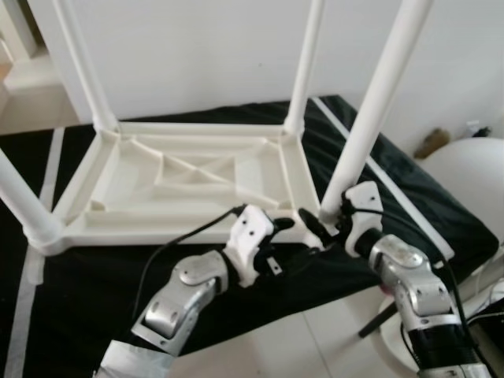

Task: Building children table

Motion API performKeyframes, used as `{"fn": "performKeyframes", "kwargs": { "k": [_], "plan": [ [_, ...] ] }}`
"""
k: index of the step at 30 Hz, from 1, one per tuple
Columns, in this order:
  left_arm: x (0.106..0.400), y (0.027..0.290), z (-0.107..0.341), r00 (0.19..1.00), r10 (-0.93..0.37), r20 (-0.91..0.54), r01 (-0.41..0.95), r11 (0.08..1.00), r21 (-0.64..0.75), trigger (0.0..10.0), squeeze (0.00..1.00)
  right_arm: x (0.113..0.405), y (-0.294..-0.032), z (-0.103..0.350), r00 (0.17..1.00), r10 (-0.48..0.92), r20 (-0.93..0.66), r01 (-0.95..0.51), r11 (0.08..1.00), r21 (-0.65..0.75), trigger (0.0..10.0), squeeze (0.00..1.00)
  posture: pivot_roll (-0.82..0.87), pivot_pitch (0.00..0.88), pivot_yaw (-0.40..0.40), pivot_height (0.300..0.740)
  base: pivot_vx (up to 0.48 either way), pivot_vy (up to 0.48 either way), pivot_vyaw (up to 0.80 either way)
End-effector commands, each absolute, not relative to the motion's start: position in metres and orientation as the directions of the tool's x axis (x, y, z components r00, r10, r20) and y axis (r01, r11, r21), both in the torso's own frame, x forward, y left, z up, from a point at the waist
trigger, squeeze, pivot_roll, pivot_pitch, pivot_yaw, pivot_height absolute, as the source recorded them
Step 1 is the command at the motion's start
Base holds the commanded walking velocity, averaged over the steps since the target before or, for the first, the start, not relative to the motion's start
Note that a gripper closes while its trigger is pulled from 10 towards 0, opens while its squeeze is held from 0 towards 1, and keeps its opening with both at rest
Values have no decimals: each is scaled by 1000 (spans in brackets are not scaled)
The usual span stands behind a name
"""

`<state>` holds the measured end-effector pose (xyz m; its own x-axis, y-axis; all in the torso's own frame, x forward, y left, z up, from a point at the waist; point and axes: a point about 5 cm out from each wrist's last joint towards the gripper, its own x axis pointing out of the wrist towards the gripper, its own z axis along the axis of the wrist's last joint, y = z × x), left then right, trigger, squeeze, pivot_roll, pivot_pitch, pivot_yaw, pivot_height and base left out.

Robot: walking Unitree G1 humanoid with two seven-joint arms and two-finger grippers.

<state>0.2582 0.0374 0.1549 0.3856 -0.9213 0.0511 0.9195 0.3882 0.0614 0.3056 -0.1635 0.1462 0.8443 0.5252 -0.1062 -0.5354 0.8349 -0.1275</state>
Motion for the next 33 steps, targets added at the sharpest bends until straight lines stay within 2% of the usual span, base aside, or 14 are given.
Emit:
{"fn": "performKeyframes", "kwargs": {
  "k": [1, 4, 5, 6, 7, 16, 17, 19, 20, 26, 33],
  "plan": [
    [255, 35, 159, 324, -945, 55, 942, 327, 71, 10000, 0, 307, -164, 143, 832, 541, -123, -554, 823, -126, 10000, 0, -66, 9, -16, 740, 0, 0, 0],
    [256, 36, 159, 328, -943, 56, 941, 332, 71, 10000, 0, 307, -167, 140, 818, 559, -133, -574, 809, -129, 9725, 0, -64, 12, -17, 740, 0, 0, 0],
    [255, 36, 159, 330, -942, 58, 940, 333, 70, 10000, 0, 309, -170, 137, 814, 562, -144, -579, 805, -129, 2078, 0, -64, 13, -18, 740, 0, 0, 0],
    [255, 36, 159, 331, -942, 58, 940, 334, 70, 10000, 0, 310, -171, 136, 812, 563, -152, -581, 803, -129, 2078, 0, -64, 13, -18, 740, 0, 0, 0],
    [256, 36, 159, 332, -941, 59, 939, 336, 70, 10000, 0, 311, -173, 134, 809, 566, -157, -586, 800, -132, 0, 0, -63, 14, -18, 740, 0, 0, 0],
    [258, 37, 160, 339, -939, 62, 937, 342, 71, 10000, 0, 315, -174, 134, 799, 582, -150, -600, 789, -131, 0, 0, -62, 22, -16, 740, 0, 0, 0],
    [258, 37, 161, 339, -939, 62, 937, 343, 71, 10000, 0, 315, -174, 133, 806, 573, -150, -591, 797, -125, 7608, 0, -62, 24, -14, 740, 0, 0, 0],
    [257, 37, 161, 339, -939, 61, 937, 343, 71, 10000, 0, 315, -174, 132, 811, 566, -150, -583, 803, -122, 7608, 0, -62, 24, -14, 740, 0, 0, 0],
    [257, 37, 160, 339, -939, 61, 937, 343, 70, 10000, 0, 315, -174, 132, 815, 559, -150, -576, 811, -106, 10000, 0, -62, 28, -12, 740, 0, 0, 0],
    [256, 37, 160, 337, -940, 58, 938, 341, 67, 10000, 0, 315, -170, 133, 839, 530, -125, -540, 838, -73, 10000, 0, -65, 33, -8, 740, 0, 0, 0],
    [256, 37, 160, 334, -941, 57, 939, 338, 68, 10000, 0, 314, -163, 135, 898, 425, -116, -433, 900, -52, 10000, 0, -70, 32, -5, 740, 0, 0, 0]
  ]
}}
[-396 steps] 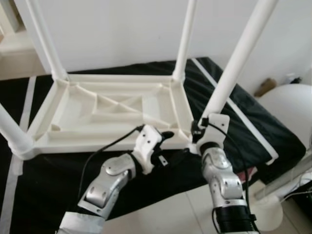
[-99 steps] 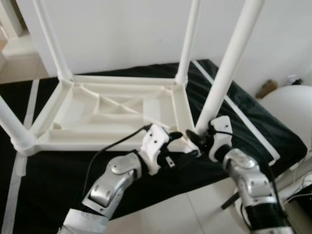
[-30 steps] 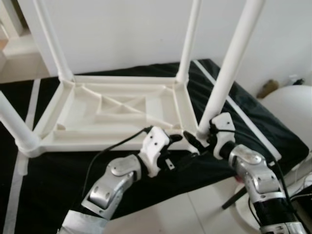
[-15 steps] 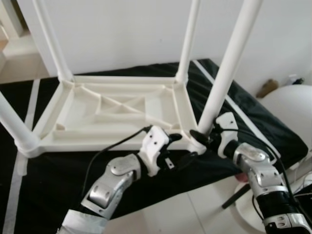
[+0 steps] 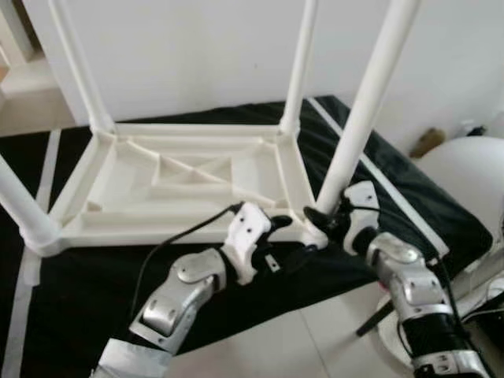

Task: Building children table

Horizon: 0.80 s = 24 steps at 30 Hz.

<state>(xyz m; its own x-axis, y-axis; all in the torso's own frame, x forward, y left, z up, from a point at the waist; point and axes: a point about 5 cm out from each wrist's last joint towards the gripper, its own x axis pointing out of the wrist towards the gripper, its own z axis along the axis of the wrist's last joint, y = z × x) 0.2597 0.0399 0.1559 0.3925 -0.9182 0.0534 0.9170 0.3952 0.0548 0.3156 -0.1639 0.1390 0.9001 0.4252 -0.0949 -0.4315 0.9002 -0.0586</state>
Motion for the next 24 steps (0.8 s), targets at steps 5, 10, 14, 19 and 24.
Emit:
{"fn": "performKeyframes", "kwargs": {
  "k": [5, 10, 14, 19, 24],
  "plan": [
    [256, 37, 160, 332, -942, 58, 940, 335, 66, 10000, 0, 312, -161, 136, 946, 302, -115, -305, 952, -11, 10000, 0, -76, 38, -6, 740, 0, 0, 0],
    [255, 36, 159, 328, -943, 56, 942, 331, 60, 10000, 0, 304, -155, 130, 971, 189, -144, -183, 982, 55, 10000, 0, -77, 40, -9, 740, 0, 0, 0],
    [254, 36, 158, 325, -944, 55, 943, 328, 58, 10000, 0, 299, -150, 127, 978, 133, -159, -121, 989, 83, 10000, 0, -78, 41, -9, 740, 0, 0, 0],
    [253, 36, 158, 321, -946, 53, 945, 323, 56, 10000, 0, 294, -144, 123, 983, 70, -172, -55, 994, 94, 10000, 0, -78, 40, -14, 740, 0, 0, 0],
    [250, 35, 157, 316, -947, 53, 946, 318, 54, 10000, 0, 288, -137, 120, 975, -100, -198, 128, 983, 133, 10000, 0, -72, 35, -20, 740, 0, 0, 0]
  ]
}}
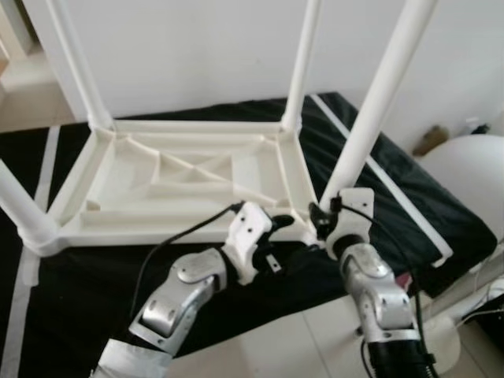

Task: Building children table

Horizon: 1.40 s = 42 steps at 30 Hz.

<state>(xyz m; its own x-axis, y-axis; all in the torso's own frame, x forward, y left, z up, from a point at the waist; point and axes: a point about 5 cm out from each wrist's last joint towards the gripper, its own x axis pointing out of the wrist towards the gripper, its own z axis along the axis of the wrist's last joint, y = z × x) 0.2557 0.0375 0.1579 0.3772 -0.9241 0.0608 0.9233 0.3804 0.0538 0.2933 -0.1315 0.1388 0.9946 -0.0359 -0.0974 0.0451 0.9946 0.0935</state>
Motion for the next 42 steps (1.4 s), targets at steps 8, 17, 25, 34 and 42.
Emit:
{"fn": "performKeyframes", "kwargs": {
  "k": [8, 17, 25, 34, 42],
  "plan": [
    [249, 34, 155, 311, -949, 48, 948, 313, 54, 10000, 0, 284, -127, 124, 973, -117, -197, 146, 979, 140, 10000, 0, -73, 27, -19, 740, 0, 0, 0],
    [250, 34, 156, 306, -951, 46, 949, 308, 62, 10000, 0, 284, -127, 127, 977, -122, -175, 145, 981, 126, 10000, 0, -75, 9, -16, 740, 0, 0, 0],
    [251, 34, 157, 303, -952, 45, 950, 306, 69, 10000, 0, 284, -136, 135, 990, -99, -102, 111, 986, 122, 10000, 1000, -76, 0, -11, 740, 0, 0, 0],
    [252, 35, 157, 304, -952, 40, 949, 307, 78, 10000, 0, 283, -158, 138, 999, 6, -39, -3, 997, 78, 10000, 1000, -79, 0, -13, 740, 0, 0, 0],
    [253, 33, 155, 301, -953, 22, 947, 302, 108, 10000, 0, 294, -172, 134, 972, 234, -25, -234, 972, -22, 10000, 0, -84, 0, -11, 740, 0, 0, 0]
  ]
}}
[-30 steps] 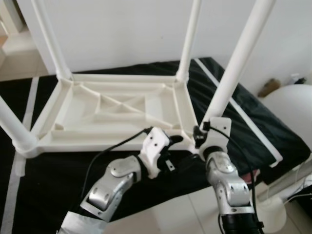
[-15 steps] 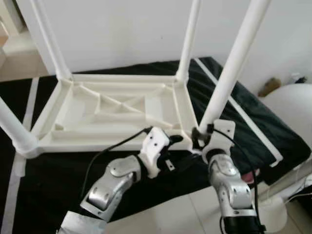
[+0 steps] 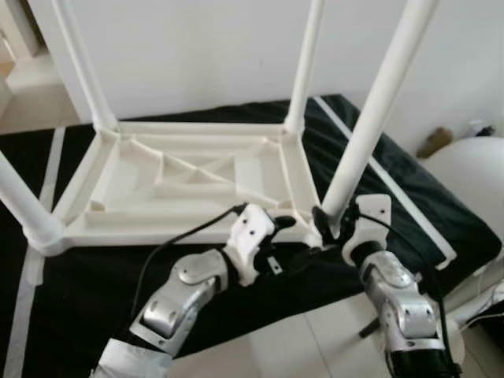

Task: Building children table

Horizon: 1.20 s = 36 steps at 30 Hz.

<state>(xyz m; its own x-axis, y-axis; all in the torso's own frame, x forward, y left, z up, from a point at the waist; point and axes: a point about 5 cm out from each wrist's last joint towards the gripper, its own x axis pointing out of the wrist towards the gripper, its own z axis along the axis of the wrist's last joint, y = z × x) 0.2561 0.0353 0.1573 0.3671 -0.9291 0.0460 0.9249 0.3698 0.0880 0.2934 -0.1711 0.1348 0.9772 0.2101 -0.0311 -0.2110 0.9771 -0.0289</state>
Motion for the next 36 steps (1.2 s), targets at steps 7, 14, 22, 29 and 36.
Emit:
{"fn": "performKeyframes", "kwargs": {
  "k": [7, 14, 22, 29, 36],
  "plan": [
    [255, 34, 156, 323, -946, 23, 939, 323, 119, 10000, 0, 310, -169, 134, 907, 418, -48, -421, 902, -95, 10000, 0, -64, 0, -16, 740, 0, 0, 0],
    [260, 36, 157, 374, -927, 36, 912, 375, 164, 10000, 0, 321, -164, 136, 868, 492, -63, -496, 857, -138, 10000, 0, -58, 0, -19, 740, 0, 0, 0],
    [263, 38, 158, 414, -909, 41, 892, 414, 183, 10000, 0, 327, -170, 128, 844, 525, -113, -536, 831, -146, 3725, 0, -49, 0, -24, 740, 0, 0, 0],
    [264, 38, 158, 428, -903, 48, 883, 428, 191, 10000, 0, 324, -175, 122, 832, 543, -116, -554, 825, -114, 0, 0, -52, 9, -21, 740, 0, 0, 0],
    [265, 39, 158, 436, -899, 47, 877, 435, 204, 10000, 0, 326, -178, 124, 853, 513, -100, -521, 849, -90, 10000, 0, -54, 18, -15, 740, 0, 0, 0]
  ]
}}
